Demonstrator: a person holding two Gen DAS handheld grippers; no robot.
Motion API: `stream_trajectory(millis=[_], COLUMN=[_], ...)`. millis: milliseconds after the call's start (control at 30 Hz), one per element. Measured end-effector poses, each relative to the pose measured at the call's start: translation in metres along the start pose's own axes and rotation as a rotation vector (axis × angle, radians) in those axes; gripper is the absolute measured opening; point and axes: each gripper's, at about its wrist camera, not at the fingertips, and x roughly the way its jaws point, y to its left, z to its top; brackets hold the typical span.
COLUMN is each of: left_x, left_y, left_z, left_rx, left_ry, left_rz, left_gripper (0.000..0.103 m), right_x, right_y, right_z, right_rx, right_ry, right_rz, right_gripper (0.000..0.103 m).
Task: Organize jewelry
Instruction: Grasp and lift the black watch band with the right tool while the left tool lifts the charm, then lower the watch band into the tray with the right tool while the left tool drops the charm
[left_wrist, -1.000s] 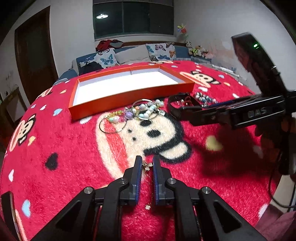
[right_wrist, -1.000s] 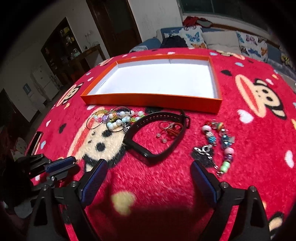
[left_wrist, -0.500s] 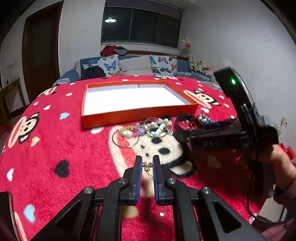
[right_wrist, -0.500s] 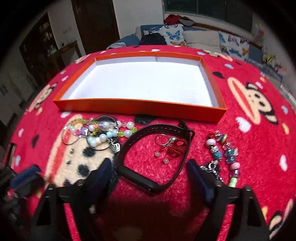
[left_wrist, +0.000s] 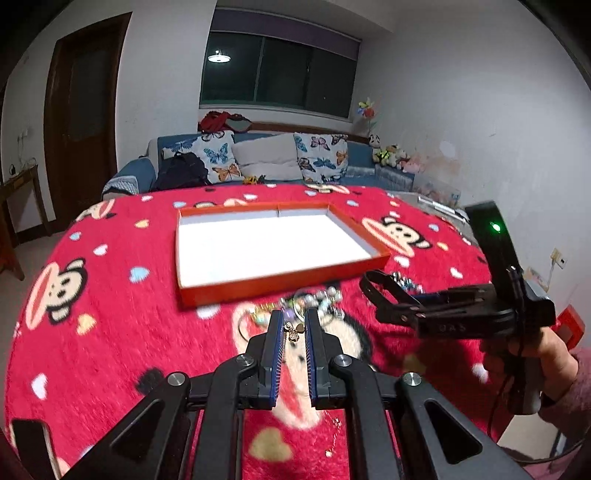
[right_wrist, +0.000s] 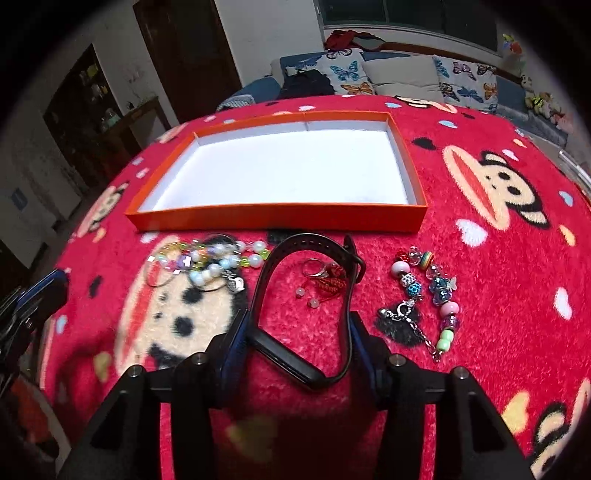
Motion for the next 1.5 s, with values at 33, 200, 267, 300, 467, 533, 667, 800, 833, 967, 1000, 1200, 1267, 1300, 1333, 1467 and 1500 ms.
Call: stream_trajectory(millis=[33,200,267,300,467,533,667,800,833,967,1000,1200,1267,1300,1333,1467,1500], left_x=[-0.003,-0.015,-0.019,-0.021,-0.033,-0.038,-0.043,-0.034,-0.029,-0.003,0.006,0.070,0.089,0.098,0.107,0.130,0.136], left_y=[0.001,0.002,0.001,0.000,-0.006,-0.009,-0.012,-0.009,-0.007,0.001,0.004,0.029,0.036,0.040,0.042,0.049,0.052], left_z=[0.004,0.029,0.040,0.045,0.081,0.098,0.133,0.169,0.177,0.193,0.195,0.181,0.169,0.163,0.155,0.125,0.119], left_rx=[0.004,0.021,0.036,0.042,0.083,0.104,0.137,0.171,0.173,0.190,0.188,0.145,0.136,0.131,0.125,0.103,0.100], left_ry=[-0.009,-0.045,-0.061,-0.069,-0.125,-0.152,-0.199,-0.227,-0.226,-0.214,-0.200,-0.085,-0.042,-0.022,0.003,0.075,0.090], left_rz=[0.003,0.002,0.007,0.007,0.005,0.007,0.009,0.042,0.047,0.088,0.095,0.113,0.118,0.118,0.117,0.107,0.105], left_gripper=[0.011,0.011,0.011,0.011,0.011,0.011,0.011,0.011,0.011,0.011,0.011,0.011,0.011,0.011,0.011,0.011,0.012], right_x=[-0.003,-0.021,-0.025,-0.027,-0.031,-0.032,-0.030,-0.022,-0.018,0.002,0.009,0.043,0.049,0.051,0.053,0.058,0.060], right_y=[0.000,0.004,0.005,0.006,0.007,0.005,0.001,-0.006,-0.008,-0.017,-0.020,-0.026,-0.026,-0.026,-0.026,-0.027,-0.027], right_z=[0.001,0.009,0.014,0.016,0.031,0.039,0.055,0.072,0.076,0.089,0.092,0.098,0.097,0.096,0.095,0.093,0.092], right_rx=[-0.002,-0.037,-0.054,-0.063,-0.096,-0.101,-0.121,-0.143,-0.150,-0.161,-0.165,-0.183,-0.194,-0.198,-0.199,-0.199,-0.200], right_ry=[-0.006,-0.045,-0.057,-0.062,-0.087,-0.097,-0.117,-0.127,-0.124,-0.099,-0.089,-0.021,-0.008,0.000,0.005,0.020,0.023], right_rz=[0.008,0.057,0.081,0.089,0.119,0.134,0.137,0.136,0.131,0.111,0.105,0.068,0.059,0.055,0.053,0.049,0.046], right_gripper=[0.057,0.057,0.057,0.057,0.057,0.057,0.057,0.057,0.057,0.057,0.057,0.057,0.057,0.057,0.057,0.057,0.058])
